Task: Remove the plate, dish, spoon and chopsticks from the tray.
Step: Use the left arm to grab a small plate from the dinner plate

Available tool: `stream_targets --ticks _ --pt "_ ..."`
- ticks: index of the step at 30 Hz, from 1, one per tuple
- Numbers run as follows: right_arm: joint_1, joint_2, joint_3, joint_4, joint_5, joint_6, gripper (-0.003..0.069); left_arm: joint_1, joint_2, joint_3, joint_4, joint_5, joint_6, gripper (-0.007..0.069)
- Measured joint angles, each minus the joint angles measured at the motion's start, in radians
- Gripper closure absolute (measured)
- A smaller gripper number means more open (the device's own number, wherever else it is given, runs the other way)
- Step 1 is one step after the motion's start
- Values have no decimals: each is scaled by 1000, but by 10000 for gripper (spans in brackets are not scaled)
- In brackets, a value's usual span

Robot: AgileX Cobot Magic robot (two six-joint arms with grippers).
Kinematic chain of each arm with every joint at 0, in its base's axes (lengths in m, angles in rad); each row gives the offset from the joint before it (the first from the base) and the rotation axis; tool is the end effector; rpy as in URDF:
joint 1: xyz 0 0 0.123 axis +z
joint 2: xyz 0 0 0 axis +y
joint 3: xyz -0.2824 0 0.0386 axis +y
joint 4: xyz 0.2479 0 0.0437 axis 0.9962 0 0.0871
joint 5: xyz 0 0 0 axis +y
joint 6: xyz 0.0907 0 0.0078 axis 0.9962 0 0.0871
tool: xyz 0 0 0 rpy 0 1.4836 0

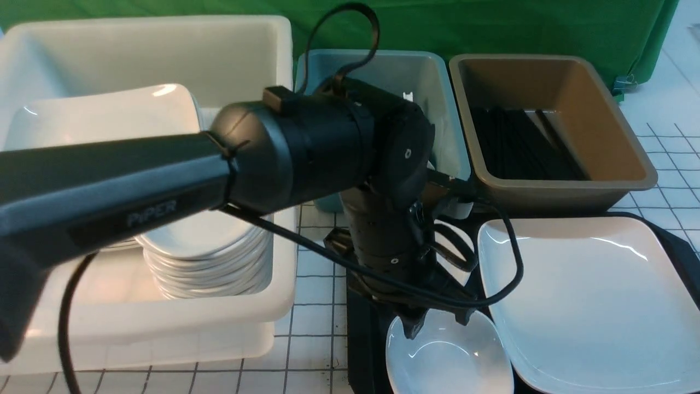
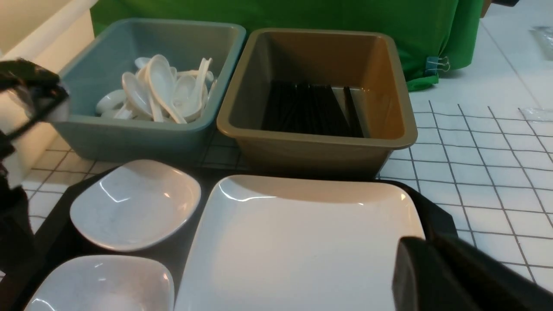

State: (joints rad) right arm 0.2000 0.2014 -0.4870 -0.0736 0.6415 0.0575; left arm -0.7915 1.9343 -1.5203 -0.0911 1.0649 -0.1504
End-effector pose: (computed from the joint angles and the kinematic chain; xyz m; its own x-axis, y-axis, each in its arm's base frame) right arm 0.0442 0.0049 0.3049 -0.2587 -0.0540 -0.9644 -0.1573 0.9875 -0.0131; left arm 0.2740 -0.2877 0.2242 -0.8174 0.5531 -0.1613 0.5719 0.8127 -0.1116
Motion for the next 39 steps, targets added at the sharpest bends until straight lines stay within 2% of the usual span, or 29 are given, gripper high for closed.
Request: stream_targets --ticks 7,17,24,30,32,38,39 --pt "0 0 0 0 1 -1 601 0 58 0 18 -64 52 273" --pt "0 0 2 0 14 -1 596 0 117 0 60 -127 75 269" --pt "0 0 2 0 25 -1 592 0 158 0 28 -137 75 272" --pt "0 0 2 0 26 -1 588 0 163 -2 -2 -124 87 371" --pt "0 0 2 0 26 -1 588 1 158 -9 -16 -103 87 431" --pt "0 0 2 0 26 -1 582 1 104 -20 -20 -4 87 543" --pt "0 0 2 0 26 -1 581 1 104 -20 -20 -1 87 543"
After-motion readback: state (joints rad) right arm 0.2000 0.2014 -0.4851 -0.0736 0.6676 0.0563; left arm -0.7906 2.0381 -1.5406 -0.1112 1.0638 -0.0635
